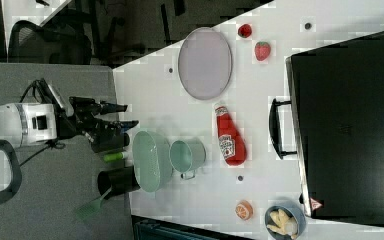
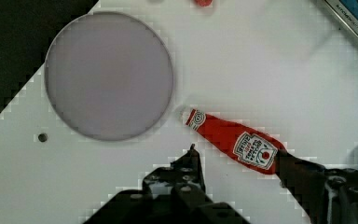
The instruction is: Pick Ketchup from the table and place it in strainer.
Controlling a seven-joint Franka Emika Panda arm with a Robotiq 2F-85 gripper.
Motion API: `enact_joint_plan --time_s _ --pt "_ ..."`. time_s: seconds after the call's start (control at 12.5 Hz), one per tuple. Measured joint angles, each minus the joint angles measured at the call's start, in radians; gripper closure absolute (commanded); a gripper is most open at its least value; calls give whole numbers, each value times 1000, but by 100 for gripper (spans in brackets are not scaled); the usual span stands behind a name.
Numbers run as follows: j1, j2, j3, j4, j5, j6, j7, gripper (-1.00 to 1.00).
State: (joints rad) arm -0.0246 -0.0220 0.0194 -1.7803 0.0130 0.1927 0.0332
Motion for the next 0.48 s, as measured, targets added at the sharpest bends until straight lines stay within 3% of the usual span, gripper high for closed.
enact_joint_plan --time_s 0.24,0.48 --pt "-80 -130 56 -109 4 -144 0 -99" --pt "-89 -195 61 -104 6 -98 0 -100"
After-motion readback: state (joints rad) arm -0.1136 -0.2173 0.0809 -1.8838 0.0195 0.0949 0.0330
